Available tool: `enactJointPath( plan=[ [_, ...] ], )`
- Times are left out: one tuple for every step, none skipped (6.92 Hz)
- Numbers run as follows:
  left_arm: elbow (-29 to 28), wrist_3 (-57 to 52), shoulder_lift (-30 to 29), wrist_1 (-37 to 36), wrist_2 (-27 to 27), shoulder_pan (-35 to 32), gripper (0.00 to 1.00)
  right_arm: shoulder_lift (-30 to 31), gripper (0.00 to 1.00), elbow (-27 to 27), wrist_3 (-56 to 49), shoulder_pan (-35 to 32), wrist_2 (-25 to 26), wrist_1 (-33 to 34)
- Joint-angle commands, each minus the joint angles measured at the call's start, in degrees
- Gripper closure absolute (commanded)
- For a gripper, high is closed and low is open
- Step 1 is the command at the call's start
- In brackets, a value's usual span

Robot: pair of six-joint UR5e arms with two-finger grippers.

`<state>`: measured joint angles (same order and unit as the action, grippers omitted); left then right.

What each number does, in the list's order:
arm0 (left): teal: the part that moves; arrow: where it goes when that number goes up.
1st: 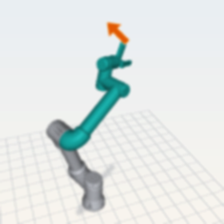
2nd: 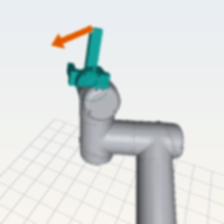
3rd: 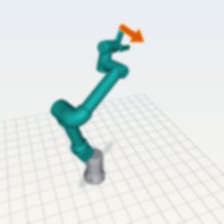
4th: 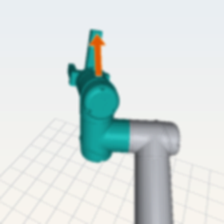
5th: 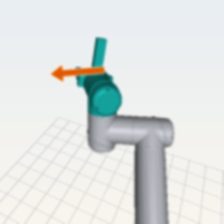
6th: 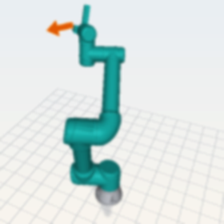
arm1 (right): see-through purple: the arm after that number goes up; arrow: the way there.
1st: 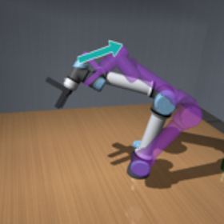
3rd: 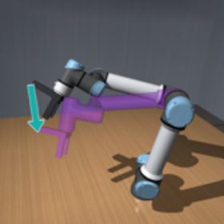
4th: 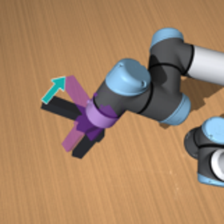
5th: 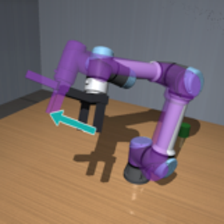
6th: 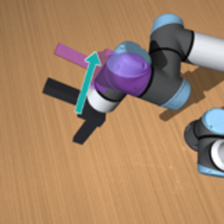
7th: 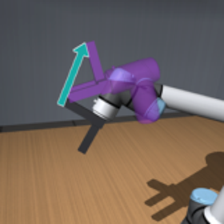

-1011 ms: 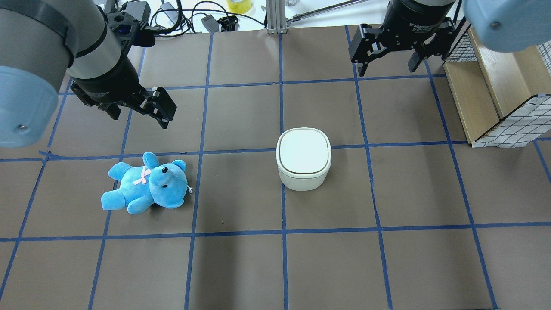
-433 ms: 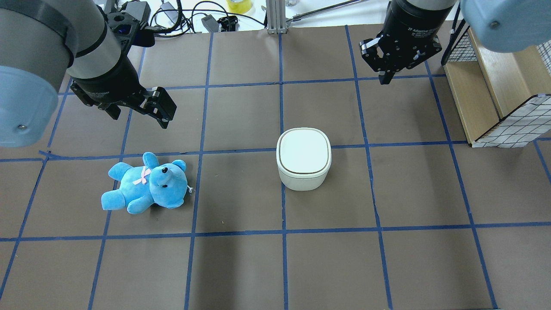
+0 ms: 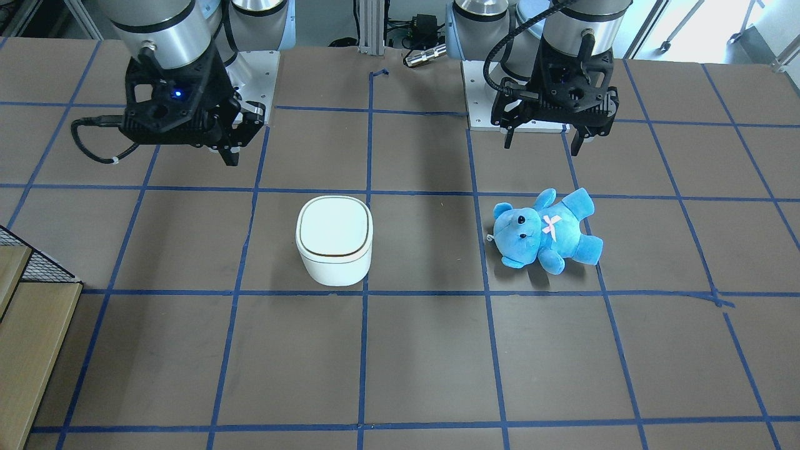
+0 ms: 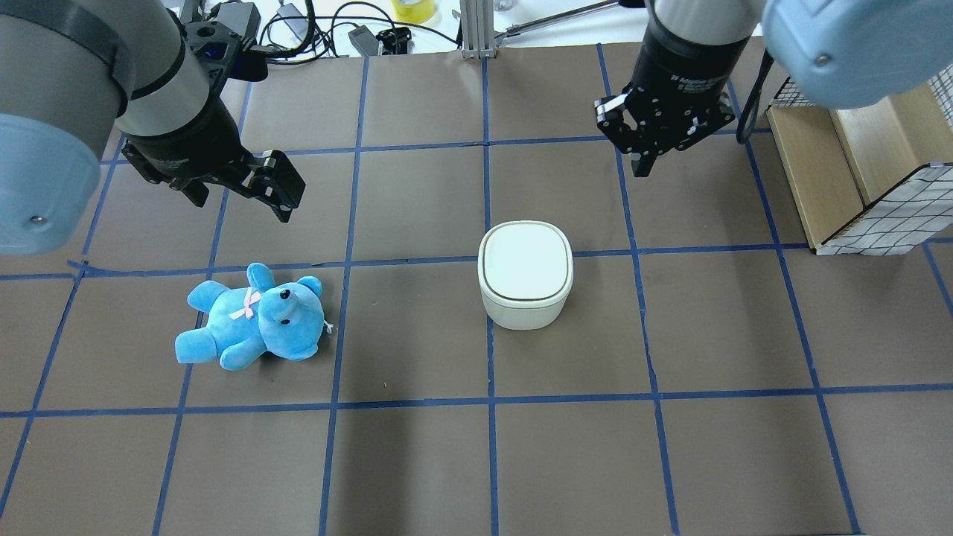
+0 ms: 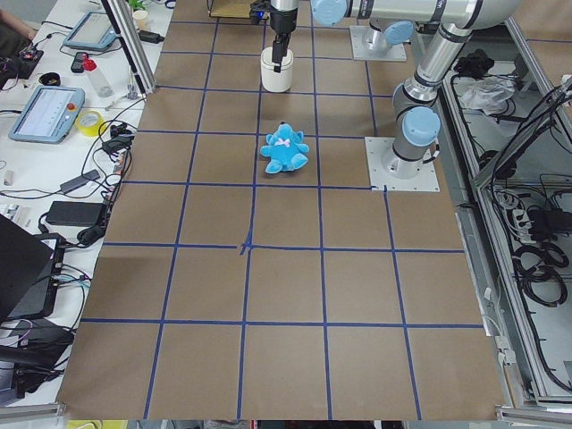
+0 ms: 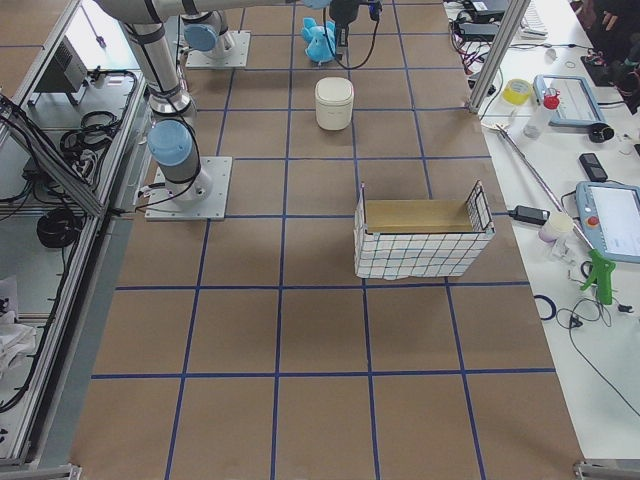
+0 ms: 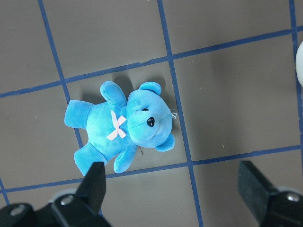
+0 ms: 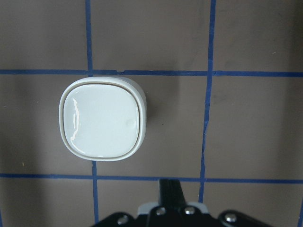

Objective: Open trash can with right arm
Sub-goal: 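Move the right gripper over the white trash can and lower it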

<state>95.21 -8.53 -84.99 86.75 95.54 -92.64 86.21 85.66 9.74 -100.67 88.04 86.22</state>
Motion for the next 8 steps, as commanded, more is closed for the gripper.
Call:
enactJointPath(
  plan=[
    [0.1,0.0,0.0,0.0,0.0,0.0,0.0,-1.2,1.0,4.0,4.5,-3.6,-0.1,4.4],
    [0.1,0.0,0.0,0.0,0.0,0.0,0.0,-2.2,1.0,5.6,6.7,-5.5,0.9,6.8],
    [0.1,0.0,0.0,0.0,0.0,0.0,0.0,-2.8,1.0,6.9,6.7,-6.2,1.0,8.3],
    [0.1,0.0,0.0,0.0,0.0,0.0,0.0,-3.1,1.0,8.1,6.7,-6.2,1.1,10.9],
    [0.1,0.0,0.0,0.0,0.0,0.0,0.0,-3.6,1.0,10.3,6.6,-6.2,1.1,13.9],
    [0.0,0.0,0.0,0.0,0.0,0.0,0.0,-3.7,1.0,12.8,6.5,-6.2,1.3,17.2],
    [0.1,0.0,0.0,0.0,0.0,0.0,0.0,-4.1,1.0,14.4,6.5,-6.2,2.0,18.8],
    [0.1,0.0,0.0,0.0,0.0,0.0,0.0,-4.6,1.0,15.0,6.5,-6.2,2.0,19.9]
  ],
)
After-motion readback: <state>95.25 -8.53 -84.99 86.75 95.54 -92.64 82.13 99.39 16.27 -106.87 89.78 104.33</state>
